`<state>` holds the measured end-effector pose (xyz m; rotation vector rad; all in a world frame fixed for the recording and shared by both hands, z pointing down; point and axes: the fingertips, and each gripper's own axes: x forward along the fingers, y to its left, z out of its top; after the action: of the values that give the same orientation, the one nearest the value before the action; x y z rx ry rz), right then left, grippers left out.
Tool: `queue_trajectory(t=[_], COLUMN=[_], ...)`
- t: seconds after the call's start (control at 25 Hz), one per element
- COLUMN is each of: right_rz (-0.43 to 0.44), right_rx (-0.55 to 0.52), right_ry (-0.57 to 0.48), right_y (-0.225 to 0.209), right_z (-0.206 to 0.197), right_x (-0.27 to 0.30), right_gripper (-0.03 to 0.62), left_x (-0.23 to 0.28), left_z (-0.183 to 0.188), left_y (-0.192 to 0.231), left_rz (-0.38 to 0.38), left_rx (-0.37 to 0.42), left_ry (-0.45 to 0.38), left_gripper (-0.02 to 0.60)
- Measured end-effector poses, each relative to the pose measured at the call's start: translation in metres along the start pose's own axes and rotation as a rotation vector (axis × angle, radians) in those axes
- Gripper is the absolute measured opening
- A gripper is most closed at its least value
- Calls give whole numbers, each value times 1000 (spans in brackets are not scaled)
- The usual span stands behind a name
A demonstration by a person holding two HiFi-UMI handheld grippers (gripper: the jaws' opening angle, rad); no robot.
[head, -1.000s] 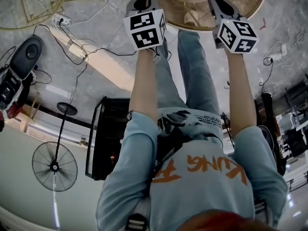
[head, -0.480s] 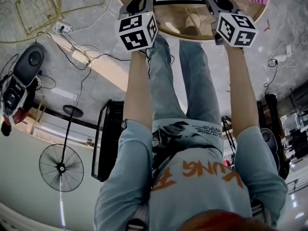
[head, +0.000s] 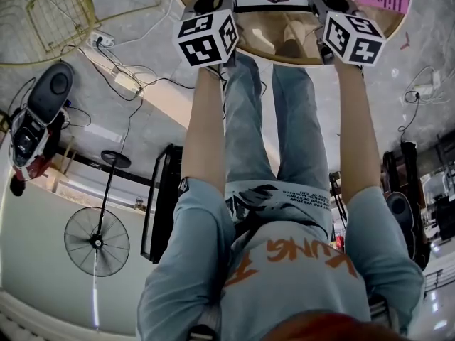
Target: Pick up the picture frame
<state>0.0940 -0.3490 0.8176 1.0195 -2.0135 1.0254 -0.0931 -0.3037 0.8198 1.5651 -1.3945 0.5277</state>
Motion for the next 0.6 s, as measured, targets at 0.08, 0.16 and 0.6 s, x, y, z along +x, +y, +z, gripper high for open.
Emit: queue_trajectory(t=[0.08, 0.16, 0.6], right_rz=[0, -1, -50], right_rx=[0, -5, 102], right_ry=[5, 4, 8], right_y=[0, 0, 0], right_z=[-2, -2, 3], right_x=[2, 4, 3], right_gripper=[103, 101, 74], left_x=[0, 1, 3], left_z=[0, -1, -3], left_y=[1, 1, 1], left_rz=[3, 4, 24], left_rx=[1, 12, -43], left_ry=[1, 3, 10], left_gripper=[106, 106, 96])
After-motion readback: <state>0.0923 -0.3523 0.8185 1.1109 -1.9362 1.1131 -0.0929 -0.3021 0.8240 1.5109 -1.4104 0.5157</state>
